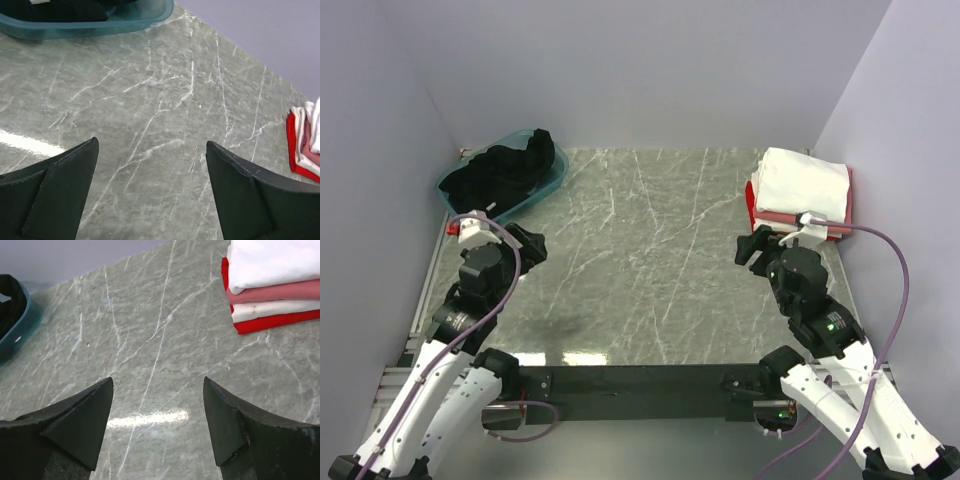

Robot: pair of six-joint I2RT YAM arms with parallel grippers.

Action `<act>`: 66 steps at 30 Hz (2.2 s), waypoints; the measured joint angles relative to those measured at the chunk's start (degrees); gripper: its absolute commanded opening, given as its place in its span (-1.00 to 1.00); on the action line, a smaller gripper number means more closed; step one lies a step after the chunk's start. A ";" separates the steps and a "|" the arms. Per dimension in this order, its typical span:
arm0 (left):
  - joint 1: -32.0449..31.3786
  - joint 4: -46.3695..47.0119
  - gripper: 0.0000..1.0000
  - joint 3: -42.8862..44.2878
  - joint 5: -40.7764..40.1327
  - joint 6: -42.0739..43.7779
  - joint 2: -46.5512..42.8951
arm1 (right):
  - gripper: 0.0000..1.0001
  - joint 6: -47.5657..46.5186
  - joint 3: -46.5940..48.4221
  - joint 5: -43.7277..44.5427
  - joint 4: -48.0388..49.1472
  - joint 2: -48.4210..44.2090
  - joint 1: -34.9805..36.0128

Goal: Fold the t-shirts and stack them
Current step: Grab the tshirt from the pile

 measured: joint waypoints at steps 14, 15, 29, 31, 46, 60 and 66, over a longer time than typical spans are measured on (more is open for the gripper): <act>0.00 0.02 0.99 1.60 -4.98 -1.77 7.52 | 0.61 -0.02 -0.76 0.68 -0.04 0.50 -0.02; 0.02 0.87 0.99 1.99 -5.05 -1.11 8.87 | 0.61 -0.02 -0.79 0.66 -0.09 0.61 -0.02; 20.44 11.15 0.82 24.24 1.16 4.17 46.31 | 0.63 0.02 -1.46 -1.86 0.07 -0.13 0.00; 20.68 11.26 0.81 31.52 0.20 4.90 53.72 | 0.63 0.02 -1.70 -2.29 0.09 -0.42 0.00; 24.50 -0.37 0.72 63.34 -1.90 9.33 93.92 | 0.64 -0.28 -2.08 -3.91 0.61 -0.15 -0.13; 24.55 -4.94 0.24 69.75 -1.25 11.85 100.24 | 0.65 -0.44 -2.10 -4.55 0.98 -0.28 -0.17; 24.57 -5.11 -0.99 68.24 -0.70 12.61 98.23 | 0.65 -0.44 -2.10 -4.57 0.98 -0.81 -0.22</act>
